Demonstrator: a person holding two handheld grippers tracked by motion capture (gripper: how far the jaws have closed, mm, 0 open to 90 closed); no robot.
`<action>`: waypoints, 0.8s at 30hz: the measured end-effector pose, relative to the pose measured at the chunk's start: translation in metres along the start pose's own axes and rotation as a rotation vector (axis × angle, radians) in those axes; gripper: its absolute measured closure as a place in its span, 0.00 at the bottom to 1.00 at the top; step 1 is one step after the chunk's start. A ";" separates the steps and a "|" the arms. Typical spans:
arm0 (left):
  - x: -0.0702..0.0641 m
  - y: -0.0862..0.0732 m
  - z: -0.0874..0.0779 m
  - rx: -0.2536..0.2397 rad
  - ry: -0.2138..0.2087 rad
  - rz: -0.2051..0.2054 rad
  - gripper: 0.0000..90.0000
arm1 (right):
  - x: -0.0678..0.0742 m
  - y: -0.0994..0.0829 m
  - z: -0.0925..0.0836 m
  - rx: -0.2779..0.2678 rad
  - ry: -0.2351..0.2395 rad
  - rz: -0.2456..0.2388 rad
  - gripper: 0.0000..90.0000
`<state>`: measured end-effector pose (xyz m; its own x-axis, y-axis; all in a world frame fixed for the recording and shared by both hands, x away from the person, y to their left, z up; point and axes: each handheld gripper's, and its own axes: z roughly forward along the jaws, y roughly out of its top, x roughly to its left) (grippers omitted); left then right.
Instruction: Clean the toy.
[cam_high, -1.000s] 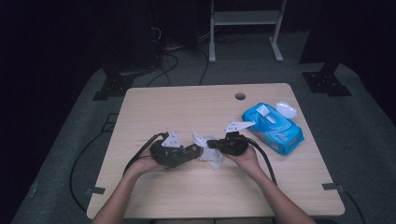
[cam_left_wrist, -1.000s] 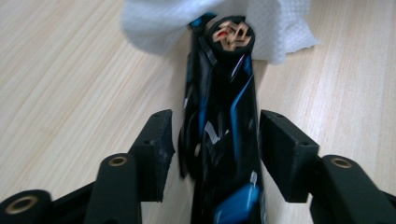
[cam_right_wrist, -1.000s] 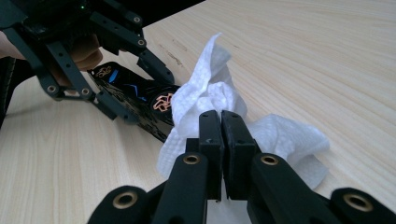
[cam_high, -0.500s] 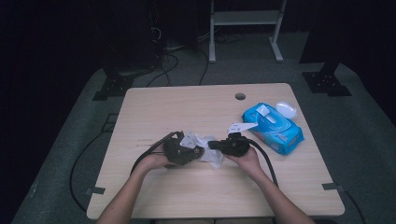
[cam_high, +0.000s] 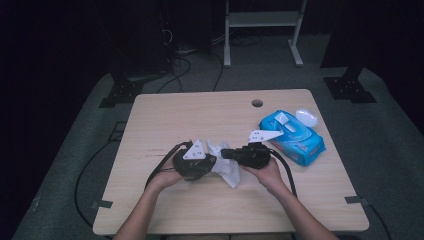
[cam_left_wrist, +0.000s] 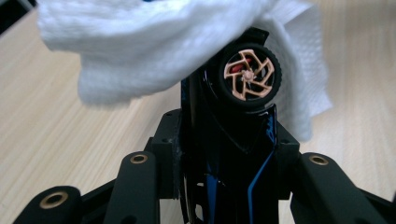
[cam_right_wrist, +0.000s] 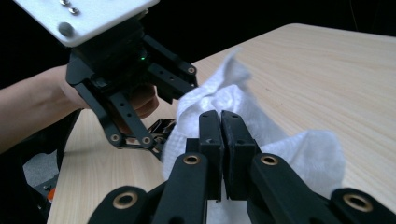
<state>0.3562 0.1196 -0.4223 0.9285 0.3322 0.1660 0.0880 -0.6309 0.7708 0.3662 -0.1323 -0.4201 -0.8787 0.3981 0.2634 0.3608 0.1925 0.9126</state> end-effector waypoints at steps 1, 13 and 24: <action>-0.001 0.000 -0.001 -0.007 -0.005 -0.002 0.63 | -0.001 -0.001 -0.001 0.000 -0.007 0.003 0.96; 0.000 -0.002 -0.001 -0.057 -0.015 -0.025 0.63 | -0.001 0.000 -0.004 0.008 -0.019 -0.008 0.96; 0.006 -0.006 -0.007 -0.092 -0.023 -0.052 0.63 | -0.012 -0.009 -0.004 0.013 -0.036 0.032 0.96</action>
<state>0.3582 0.1307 -0.4219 0.9318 0.3456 0.1109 0.1036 -0.5461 0.8313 0.3719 -0.1428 -0.4305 -0.8550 0.4359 0.2810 0.3929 0.1906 0.8996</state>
